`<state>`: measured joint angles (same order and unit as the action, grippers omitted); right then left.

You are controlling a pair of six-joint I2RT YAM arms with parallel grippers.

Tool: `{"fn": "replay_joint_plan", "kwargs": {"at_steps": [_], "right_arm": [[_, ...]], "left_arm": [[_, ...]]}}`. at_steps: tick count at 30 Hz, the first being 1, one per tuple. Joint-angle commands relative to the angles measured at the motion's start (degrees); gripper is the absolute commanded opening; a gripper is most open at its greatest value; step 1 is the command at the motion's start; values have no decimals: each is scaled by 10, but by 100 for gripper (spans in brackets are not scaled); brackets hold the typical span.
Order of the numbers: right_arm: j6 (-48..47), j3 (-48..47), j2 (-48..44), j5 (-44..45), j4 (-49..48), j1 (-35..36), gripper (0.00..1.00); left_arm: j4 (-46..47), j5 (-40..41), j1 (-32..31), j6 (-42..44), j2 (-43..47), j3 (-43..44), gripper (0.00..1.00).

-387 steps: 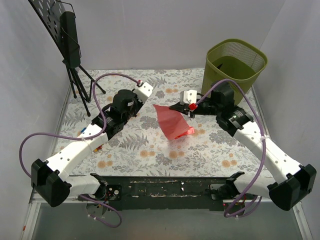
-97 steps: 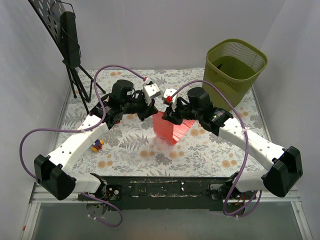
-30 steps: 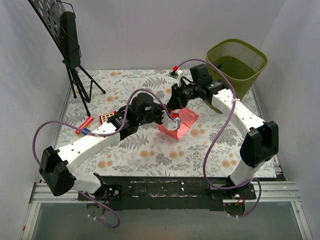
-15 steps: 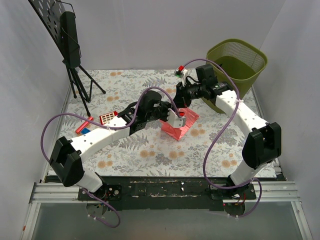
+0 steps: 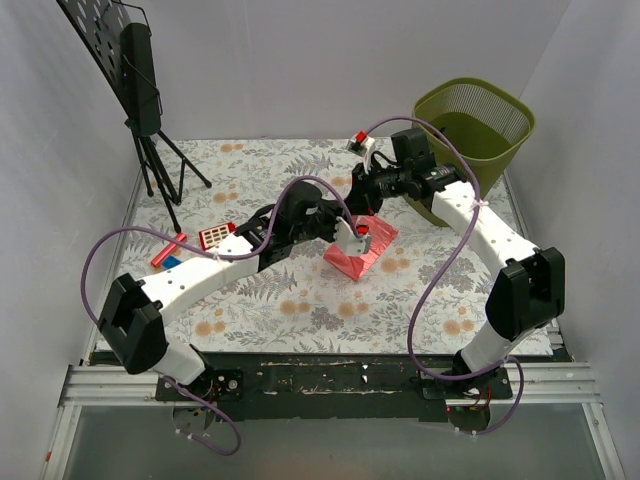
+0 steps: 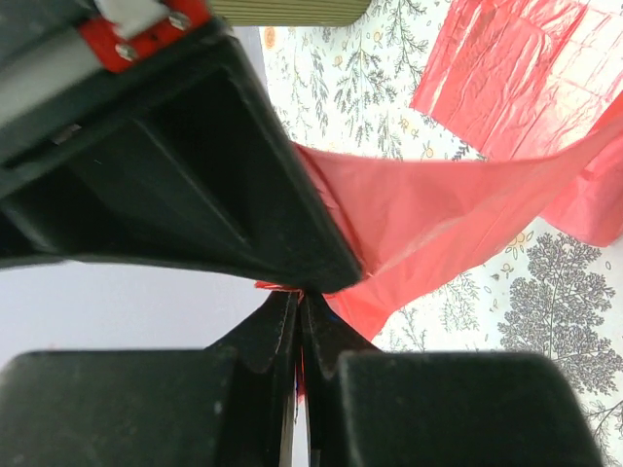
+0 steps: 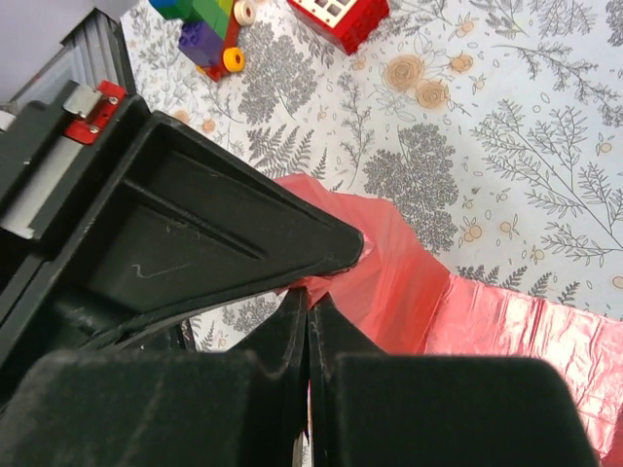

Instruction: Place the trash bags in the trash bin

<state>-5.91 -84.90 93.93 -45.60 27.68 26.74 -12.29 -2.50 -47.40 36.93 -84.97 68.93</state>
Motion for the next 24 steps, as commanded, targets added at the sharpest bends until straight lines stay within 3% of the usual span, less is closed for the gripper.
{"fn": "replay_joint_plan", "kwargs": {"at_steps": [1, 3, 6, 11, 17, 20, 22, 24], "right_arm": [[45, -32, -45, -47, -104, -1, 1], [23, -42, -26, 31, -91, -3, 1], [10, -47, 5, 67, -53, -3, 1], [-17, 0, -33, 15, -33, 35, 1], [-44, -66, -48, -85, -15, 45, 1], [-12, -97, -21, -28, -43, 25, 1], [-17, -95, -4, 71, -36, 19, 1], [-30, -78, 6, 97, -14, 19, 1]], "left_arm": [[-26, -86, -9, 13, 43, -40, 0], [-22, -101, -12, 4, 68, -49, 0], [22, -88, -12, -14, 78, -35, 0], [59, -23, -9, -12, 15, 13, 0], [2, -28, -4, 11, -4, -14, 0], [-27, -84, -16, 18, 39, -50, 0], [-12, -111, -23, 1, 68, -53, 0], [29, -106, -25, -9, 74, -47, 0]]}}
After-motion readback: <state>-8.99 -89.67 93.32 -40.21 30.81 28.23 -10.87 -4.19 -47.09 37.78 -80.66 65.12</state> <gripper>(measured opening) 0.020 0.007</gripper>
